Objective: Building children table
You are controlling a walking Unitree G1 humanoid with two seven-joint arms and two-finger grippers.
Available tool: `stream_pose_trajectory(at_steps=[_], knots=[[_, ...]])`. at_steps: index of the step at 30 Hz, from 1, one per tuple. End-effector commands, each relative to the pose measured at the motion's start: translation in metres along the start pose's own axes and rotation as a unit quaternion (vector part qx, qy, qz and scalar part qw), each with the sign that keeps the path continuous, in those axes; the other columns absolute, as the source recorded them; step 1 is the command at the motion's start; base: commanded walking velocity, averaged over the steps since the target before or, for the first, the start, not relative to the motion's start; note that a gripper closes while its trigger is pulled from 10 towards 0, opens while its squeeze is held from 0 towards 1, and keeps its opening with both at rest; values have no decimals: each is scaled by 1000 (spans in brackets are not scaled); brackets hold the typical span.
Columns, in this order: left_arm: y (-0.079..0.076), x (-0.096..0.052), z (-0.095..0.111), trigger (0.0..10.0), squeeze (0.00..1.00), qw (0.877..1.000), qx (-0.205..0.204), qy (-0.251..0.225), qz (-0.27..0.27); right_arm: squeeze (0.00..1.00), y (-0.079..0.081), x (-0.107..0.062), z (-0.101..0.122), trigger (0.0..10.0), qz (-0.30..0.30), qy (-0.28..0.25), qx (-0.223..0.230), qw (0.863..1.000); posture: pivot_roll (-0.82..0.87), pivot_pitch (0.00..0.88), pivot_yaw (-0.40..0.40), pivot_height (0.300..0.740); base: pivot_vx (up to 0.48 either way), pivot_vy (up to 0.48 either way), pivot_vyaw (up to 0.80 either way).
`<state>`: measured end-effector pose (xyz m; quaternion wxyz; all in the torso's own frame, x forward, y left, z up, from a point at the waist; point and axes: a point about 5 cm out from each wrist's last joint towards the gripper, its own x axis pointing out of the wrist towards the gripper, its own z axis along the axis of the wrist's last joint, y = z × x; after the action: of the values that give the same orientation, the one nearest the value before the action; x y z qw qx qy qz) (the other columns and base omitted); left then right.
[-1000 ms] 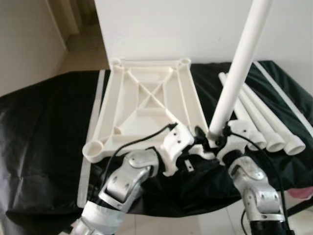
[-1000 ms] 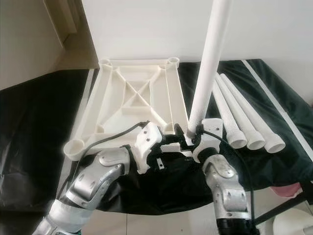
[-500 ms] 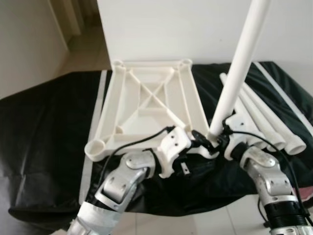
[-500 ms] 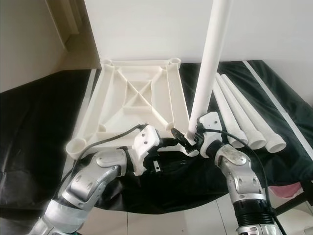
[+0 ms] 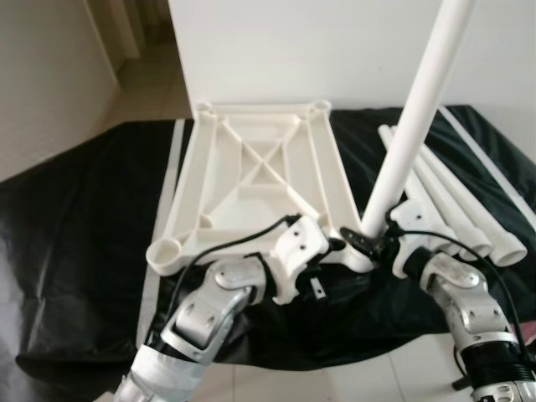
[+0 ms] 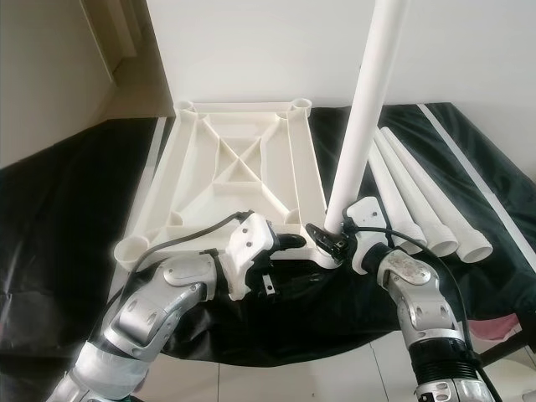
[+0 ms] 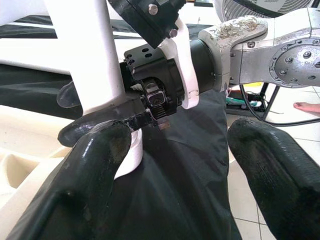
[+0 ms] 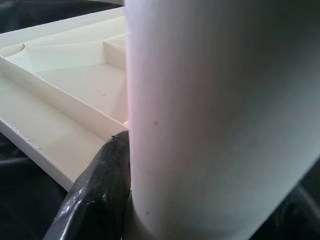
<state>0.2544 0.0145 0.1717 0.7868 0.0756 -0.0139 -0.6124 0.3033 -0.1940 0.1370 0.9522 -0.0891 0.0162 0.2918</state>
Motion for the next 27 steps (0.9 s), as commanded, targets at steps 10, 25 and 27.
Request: stream_pose_trajectory(at_steps=[10,25,27], knots=[[-3,1,-2,10000,0,1000,-3,3,-14,0,13,3,-13,10000,-37,18,57,998,-103,39,22,740,0,0,0],[-1,1,-3,10000,0,1000,-1,5,-6,0,33,15,-2,10000,-235,-19,134,963,-105,41,26,740,0,0,0],[0,0,-4,10000,0,1000,1,8,-4,0,33,14,-2,10000,-254,-20,132,958,-104,41,26,740,0,0,0]])
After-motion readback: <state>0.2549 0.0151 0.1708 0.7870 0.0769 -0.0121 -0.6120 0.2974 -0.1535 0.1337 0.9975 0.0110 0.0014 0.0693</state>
